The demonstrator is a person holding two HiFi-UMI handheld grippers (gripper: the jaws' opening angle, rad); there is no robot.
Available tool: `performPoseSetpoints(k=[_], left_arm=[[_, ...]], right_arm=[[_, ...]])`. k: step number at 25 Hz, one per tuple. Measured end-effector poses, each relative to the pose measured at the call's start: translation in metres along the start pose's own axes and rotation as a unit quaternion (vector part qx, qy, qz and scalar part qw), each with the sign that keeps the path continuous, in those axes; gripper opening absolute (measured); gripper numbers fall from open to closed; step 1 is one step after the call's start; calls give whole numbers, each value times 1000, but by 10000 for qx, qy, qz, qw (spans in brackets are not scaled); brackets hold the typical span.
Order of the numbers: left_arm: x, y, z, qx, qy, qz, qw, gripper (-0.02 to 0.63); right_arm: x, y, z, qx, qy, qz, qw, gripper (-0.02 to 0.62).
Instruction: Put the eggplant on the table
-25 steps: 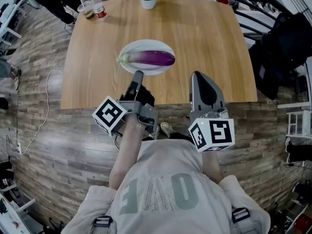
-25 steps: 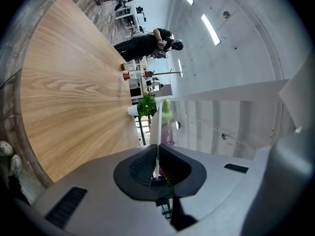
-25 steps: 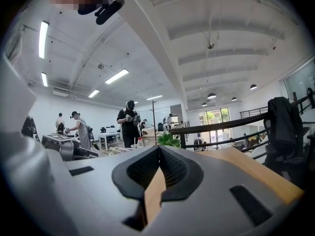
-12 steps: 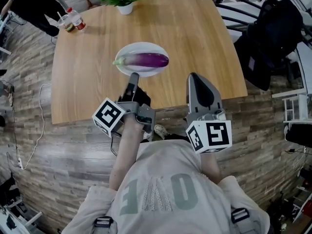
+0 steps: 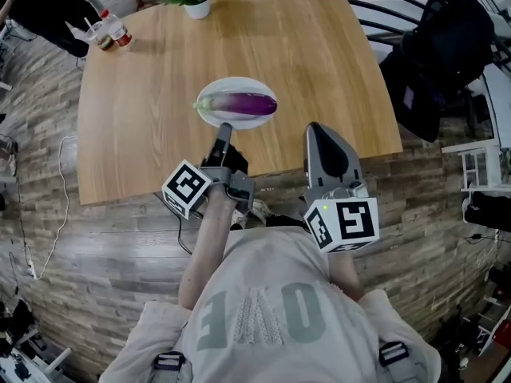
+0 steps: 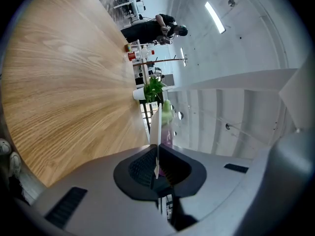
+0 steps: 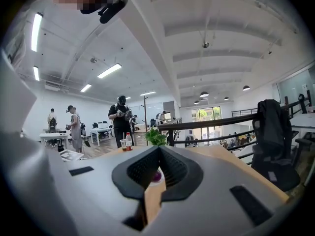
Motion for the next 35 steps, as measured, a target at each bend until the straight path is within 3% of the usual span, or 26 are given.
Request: performPoseSetpoints(k=[11, 17, 35], left_arm=[[3, -41, 12, -117, -207, -238, 9994, 20], [1, -65, 26, -298, -274, -166, 9990, 20], [12, -110, 41, -473, -334, -711, 9958, 20]], right_arm=[[-9, 3, 9, -1, -161, 296, 9994, 18], [-21, 8, 16, 133, -273, 516, 9982, 18], [-32, 11, 20, 31, -338, 747, 9966, 18]])
Point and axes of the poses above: the fingertips, and each gripper's own axes: x forward along the fingers, y to its right, z out of its underside, the point moved 3 cm from there along -x, backward along the fingers, and after that the axes turned 10 degrees about x, right-handed, at the moved point
